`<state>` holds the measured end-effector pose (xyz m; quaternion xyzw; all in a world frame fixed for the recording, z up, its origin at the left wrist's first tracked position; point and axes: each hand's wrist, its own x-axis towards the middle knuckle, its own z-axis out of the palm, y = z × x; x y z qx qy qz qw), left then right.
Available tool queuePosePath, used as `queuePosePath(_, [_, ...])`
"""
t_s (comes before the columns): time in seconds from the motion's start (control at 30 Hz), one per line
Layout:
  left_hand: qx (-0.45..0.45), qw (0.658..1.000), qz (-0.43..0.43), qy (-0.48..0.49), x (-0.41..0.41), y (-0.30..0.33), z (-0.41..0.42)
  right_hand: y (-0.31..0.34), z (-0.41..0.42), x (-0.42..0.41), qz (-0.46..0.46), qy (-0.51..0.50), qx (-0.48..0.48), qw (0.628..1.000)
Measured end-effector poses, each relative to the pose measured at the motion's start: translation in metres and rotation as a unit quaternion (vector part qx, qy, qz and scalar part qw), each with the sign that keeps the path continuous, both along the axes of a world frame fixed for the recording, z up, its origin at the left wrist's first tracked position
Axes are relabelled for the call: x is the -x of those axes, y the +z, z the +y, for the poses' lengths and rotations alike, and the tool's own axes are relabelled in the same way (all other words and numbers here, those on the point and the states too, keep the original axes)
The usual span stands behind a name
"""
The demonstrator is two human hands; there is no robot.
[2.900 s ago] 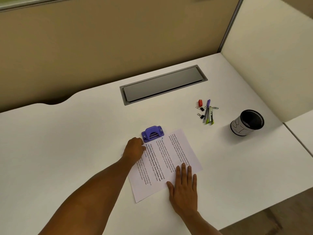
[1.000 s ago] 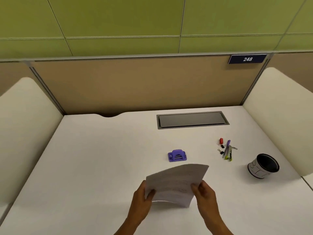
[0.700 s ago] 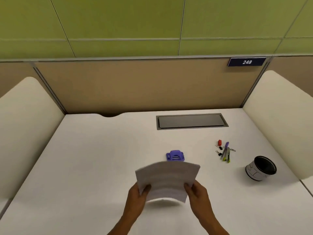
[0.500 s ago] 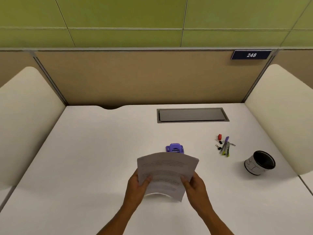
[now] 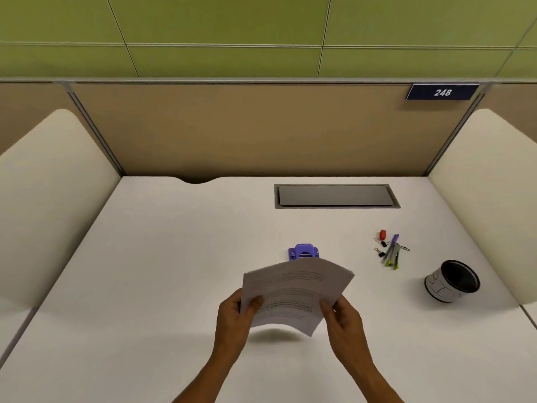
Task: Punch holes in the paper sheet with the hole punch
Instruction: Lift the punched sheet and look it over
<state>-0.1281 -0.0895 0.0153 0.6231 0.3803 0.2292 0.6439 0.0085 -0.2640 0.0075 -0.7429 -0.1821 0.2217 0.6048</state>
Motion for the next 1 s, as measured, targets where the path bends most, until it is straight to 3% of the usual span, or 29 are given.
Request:
queuePosePath(0.13, [0.025,0.999,0.042,-0.014,0.007,-0.015,-0.003,-0.023,-0.002,0.007,0.003,0.052,0.053,0.997])
queuePosePath(0.23, [0.031,0.998,0.054,0.009,0.01,-0.018,-0.001,-0.019,-0.001,0.008,0.001,0.031,0.055,0.998])
queuePosePath(0.4, [0.018,0.999,0.042,0.027,0.009,-0.011,0.002,-0.007,-0.002,0.007,-0.035,-0.001,0.051,0.998])
queuePosePath(0.57, [0.019,0.999,0.034,-0.003,0.007,-0.013,0.001,-0.015,-0.002,0.01,-0.014,0.037,0.063,0.997])
queuePosePath(1.0, [-0.004,1.0,0.012,0.025,0.002,-0.005,0.01,-0.003,0.006,-0.003,0.014,-0.049,0.032,0.998])
